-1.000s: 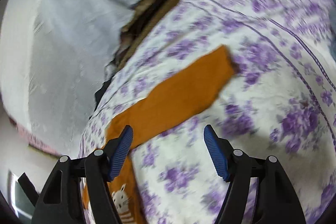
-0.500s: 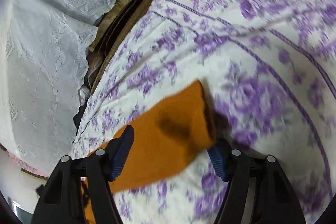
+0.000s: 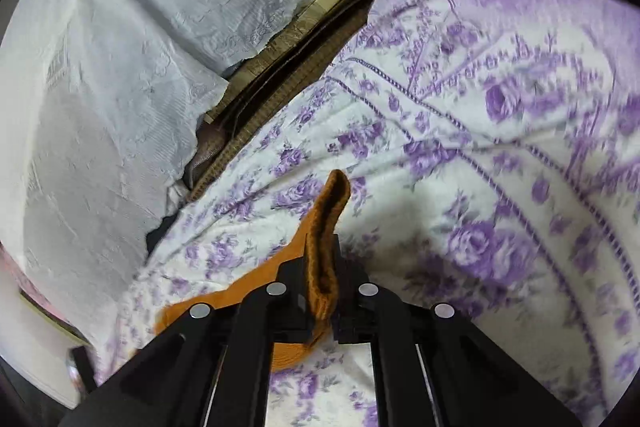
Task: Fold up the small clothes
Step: 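Grasp the cuff of the cardigan sleeve with the right tool, then lift the sleeve cuff with the right tool and fold it across the cardigan body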
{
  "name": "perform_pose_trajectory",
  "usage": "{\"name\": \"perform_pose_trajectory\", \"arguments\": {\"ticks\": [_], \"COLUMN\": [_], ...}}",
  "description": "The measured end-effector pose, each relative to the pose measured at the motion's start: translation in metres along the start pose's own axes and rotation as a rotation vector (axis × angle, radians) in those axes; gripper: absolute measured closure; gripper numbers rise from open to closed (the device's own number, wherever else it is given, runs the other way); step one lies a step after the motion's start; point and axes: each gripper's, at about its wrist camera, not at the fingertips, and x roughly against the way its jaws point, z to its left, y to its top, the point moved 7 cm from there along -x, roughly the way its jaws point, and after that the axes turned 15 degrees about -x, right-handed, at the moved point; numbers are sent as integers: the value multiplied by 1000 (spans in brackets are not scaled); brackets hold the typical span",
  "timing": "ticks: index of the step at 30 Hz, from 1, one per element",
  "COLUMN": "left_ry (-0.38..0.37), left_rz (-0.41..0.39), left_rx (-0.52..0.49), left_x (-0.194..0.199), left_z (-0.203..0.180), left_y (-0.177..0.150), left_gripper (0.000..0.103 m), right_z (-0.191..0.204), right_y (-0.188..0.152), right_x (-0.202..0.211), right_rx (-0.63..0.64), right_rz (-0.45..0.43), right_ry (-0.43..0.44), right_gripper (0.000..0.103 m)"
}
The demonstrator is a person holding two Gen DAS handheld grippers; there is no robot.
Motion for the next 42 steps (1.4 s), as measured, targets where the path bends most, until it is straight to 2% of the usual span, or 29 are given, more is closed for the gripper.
{"name": "perform_pose_trajectory", "arguments": {"ticks": [3, 5, 8, 13, 15, 18, 21, 23, 25, 28, 29, 33, 36, 39, 42], "left_ry": [-6, 23, 44, 71, 167, 300, 363, 347, 271, 158, 147, 172, 130, 133, 168], "left_rz": [53, 52, 35, -54, -98, -122, -102, -82, -66, -66, -76, -123, -151, -168, -165], "left_rx": [15, -10, -36, -50, -78, -98, -80, -31, 51, 82, 67, 1, -22, -30, -23], "left_x": [-13, -13, -3, 44, 66, 86, 87, 83, 75, 71, 72, 81, 86, 86, 83], "left_z": [7, 3, 3, 36, 65, 112, 153, 175, 187, 171, 162, 127, 109, 114, 135], "left_y": [-7, -7, -9, -20, -29, -45, -60, -72, -75, -63, -55, -32, -22, -21, -26], "left_gripper": [4, 4, 4, 4, 4, 4, 4, 4, 4, 4, 4, 4, 4, 4, 4], "right_z": [-24, -32, -29, -28, -27, -18, 0, 13, 29, 55, 65, 108, 141, 175, 198], "right_y": [-5, -5, -8, -6, -4, -3, -8, -14, -22, -36, -41, -67, -89, -110, -125], "right_x": [-19, -22, -21, -16, -10, -4, 4, 7, 11, 20, 23, 35, 37, 37, 34], "right_rx": [-56, -102, -71, -103, -94, -84, -39, -7, 20, 58, 65, 110, 144, 185, 195], "right_rz": [72, 98, 84, 87, 86, 79, 77, 78, 84, 93, 97, 126, 159, 180, 196], "right_ry": [-95, -86, -99, -32, -6, 30, 48, 54, 65, 93, 110, 169, 200, 227, 247], "right_gripper": [97, 97, 97, 97, 97, 97, 97, 97, 97, 97, 97, 97, 96, 97, 96]}}
